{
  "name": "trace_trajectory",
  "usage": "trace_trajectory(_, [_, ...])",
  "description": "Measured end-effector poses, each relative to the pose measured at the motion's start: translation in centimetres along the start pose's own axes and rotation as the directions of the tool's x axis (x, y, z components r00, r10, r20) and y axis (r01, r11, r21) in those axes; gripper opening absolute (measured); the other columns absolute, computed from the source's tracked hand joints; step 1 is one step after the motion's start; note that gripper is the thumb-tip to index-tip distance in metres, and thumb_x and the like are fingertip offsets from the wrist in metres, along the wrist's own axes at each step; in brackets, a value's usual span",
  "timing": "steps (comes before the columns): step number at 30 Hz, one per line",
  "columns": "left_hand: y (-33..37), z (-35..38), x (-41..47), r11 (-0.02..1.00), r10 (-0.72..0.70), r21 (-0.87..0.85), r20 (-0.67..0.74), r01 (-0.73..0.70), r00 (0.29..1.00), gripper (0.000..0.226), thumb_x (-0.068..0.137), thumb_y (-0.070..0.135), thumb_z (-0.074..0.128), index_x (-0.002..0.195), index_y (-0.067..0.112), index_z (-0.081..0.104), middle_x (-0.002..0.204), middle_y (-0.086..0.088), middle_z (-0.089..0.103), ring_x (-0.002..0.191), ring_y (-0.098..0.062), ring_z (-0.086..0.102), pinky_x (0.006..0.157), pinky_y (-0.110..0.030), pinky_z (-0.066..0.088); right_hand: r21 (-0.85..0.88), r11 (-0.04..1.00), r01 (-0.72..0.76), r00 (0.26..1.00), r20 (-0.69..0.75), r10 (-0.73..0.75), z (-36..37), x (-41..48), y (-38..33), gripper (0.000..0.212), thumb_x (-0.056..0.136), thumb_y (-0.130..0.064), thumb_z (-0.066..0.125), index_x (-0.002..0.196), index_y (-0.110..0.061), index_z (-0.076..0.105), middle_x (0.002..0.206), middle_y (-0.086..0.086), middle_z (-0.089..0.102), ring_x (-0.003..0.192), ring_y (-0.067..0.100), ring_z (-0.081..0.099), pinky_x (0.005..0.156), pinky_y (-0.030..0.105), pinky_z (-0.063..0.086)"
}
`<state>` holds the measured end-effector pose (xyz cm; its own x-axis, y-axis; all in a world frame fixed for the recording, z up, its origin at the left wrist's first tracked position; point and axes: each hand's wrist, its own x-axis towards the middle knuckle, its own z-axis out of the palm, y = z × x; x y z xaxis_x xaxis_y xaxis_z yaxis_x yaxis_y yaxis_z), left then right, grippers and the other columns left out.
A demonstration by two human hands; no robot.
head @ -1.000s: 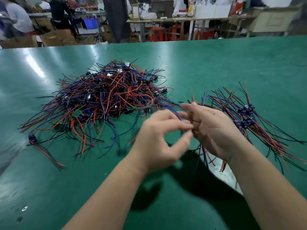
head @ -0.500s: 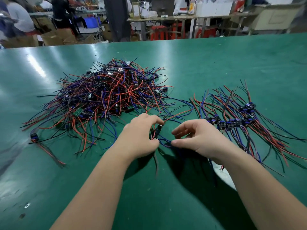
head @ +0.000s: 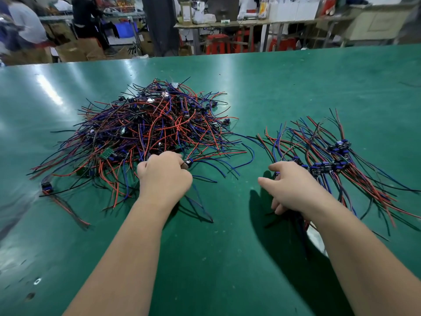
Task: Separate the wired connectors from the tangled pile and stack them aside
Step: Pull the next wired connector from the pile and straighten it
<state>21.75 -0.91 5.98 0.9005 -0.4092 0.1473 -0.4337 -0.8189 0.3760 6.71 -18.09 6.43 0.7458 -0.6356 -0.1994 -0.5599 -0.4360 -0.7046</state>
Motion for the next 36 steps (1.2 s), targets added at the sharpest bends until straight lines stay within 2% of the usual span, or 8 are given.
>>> trace_trajectory(6, [0.7, 0.5, -0.5, 0.996, 0.093, -0.018, 0.086, -0.092, 0.992, 0.028, 0.084, 0.035, 0.046, 0.062, 0.020, 0.057, 0.095, 0.011, 0.064, 0.104, -0.015, 0.051, 0.109, -0.051, 0.004, -0.065, 0.998, -0.020, 1.000, -0.014, 0.020, -0.4, 0.2, 0.0, 0.057, 0.090, -0.021, 0.050, 0.144, -0.011, 0.035, 0.053, 0.009, 0.066, 0.033, 0.015, 0.056, 0.046, 0.021, 0.044])
trace_trajectory(12, [0.3, 0.7, -0.4, 0.996, 0.086, 0.014, -0.064, -0.085, 0.994, 0.035, 0.094, 0.032, 0.048, 0.061, 0.021, 0.054, 0.071, 0.009, 0.055, 0.091, -0.019, 0.056, 0.108, -0.052, 0.010, -0.077, 0.994, -0.079, 0.995, -0.071, 0.074, -1.2, 0.1, 0.3, 0.040, 0.085, -0.018, 0.050, 0.120, 0.003, 0.053, 0.049, 0.012, 0.064, 0.032, 0.019, 0.055, 0.048, 0.023, 0.045])
trace_trajectory(16, [0.7, -0.2, -0.7, 0.978, 0.107, -0.147, -0.259, -0.148, 0.960, 0.017, 0.093, 0.025, 0.057, 0.084, 0.022, 0.072, 0.105, 0.009, 0.066, 0.106, -0.014, 0.056, 0.107, -0.044, 0.016, -0.129, 0.986, -0.105, 0.992, -0.083, 0.095, -1.6, 0.0, 0.3, 0.041, 0.086, -0.019, 0.050, 0.119, 0.005, 0.055, 0.043, 0.009, 0.062, 0.033, 0.018, 0.057, 0.046, 0.019, 0.044])
trace_trajectory(20, [0.6, -0.9, -0.6, 0.936, 0.145, -0.243, -0.396, -0.256, 0.907, 0.022, 0.082, 0.002, 0.067, 0.101, 0.010, 0.073, 0.104, -0.004, 0.070, 0.099, -0.023, 0.064, 0.099, -0.049, 0.041, -0.173, 0.978, -0.116, 0.990, -0.104, 0.099, -1.9, 0.0, 0.2, 0.042, 0.088, -0.020, 0.050, 0.121, 0.006, 0.054, 0.050, 0.012, 0.065, 0.040, 0.020, 0.061, 0.048, 0.021, 0.050])
trace_trajectory(23, [0.5, -0.9, -0.7, 0.949, 0.121, -0.247, -0.294, -0.197, 0.948, 0.029, 0.083, 0.013, 0.069, 0.112, 0.015, 0.069, 0.105, -0.003, 0.069, 0.096, -0.022, 0.063, 0.098, -0.043, 0.045, -0.182, 0.977, -0.110, 0.990, -0.104, 0.092, -1.9, 0.1, 0.2, 0.044, 0.088, -0.021, 0.051, 0.125, 0.003, 0.050, 0.052, 0.012, 0.065, 0.045, 0.022, 0.064, 0.056, 0.029, 0.056])
trace_trajectory(27, [0.3, -0.2, -0.7, 0.999, 0.040, 0.003, -0.107, -0.040, 0.993, 0.040, 0.085, 0.044, 0.065, 0.119, 0.024, 0.063, 0.117, 0.002, 0.065, 0.112, -0.024, 0.055, 0.097, -0.041, 0.036, -0.204, 0.973, -0.106, 0.990, -0.108, 0.085, -1.8, 0.1, 0.2, 0.043, 0.090, -0.025, 0.051, 0.128, -0.004, 0.048, 0.056, 0.010, 0.066, 0.049, 0.022, 0.066, 0.058, 0.029, 0.056])
trace_trajectory(33, [-0.4, -0.2, -0.4, 0.996, -0.009, 0.085, -0.152, 0.022, 0.988, 0.016, 0.092, 0.038, 0.057, 0.096, 0.029, 0.070, 0.098, 0.003, 0.068, 0.100, -0.026, 0.056, 0.087, -0.039, 0.033, -0.197, 0.976, -0.095, 0.992, -0.099, 0.076, -1.6, 0.1, 0.1, 0.054, 0.092, -0.028, 0.052, 0.142, -0.014, 0.039, 0.068, 0.009, 0.067, 0.051, 0.021, 0.066, 0.059, 0.032, 0.057])
trace_trajectory(36, [0.0, -0.2, -0.4, 0.978, 0.039, -0.180, -0.363, -0.111, 0.931, 0.018, 0.093, 0.037, 0.058, 0.093, 0.024, 0.070, 0.083, 0.007, 0.067, 0.084, -0.021, 0.059, 0.085, -0.036, 0.038, -0.231, 0.973, -0.014, 0.988, -0.151, -0.022, -1.7, 0.3, 0.1, 0.047, 0.091, -0.028, 0.054, 0.136, -0.014, 0.049, 0.089, 0.007, 0.067, 0.064, 0.018, 0.064, 0.069, 0.032, 0.055])
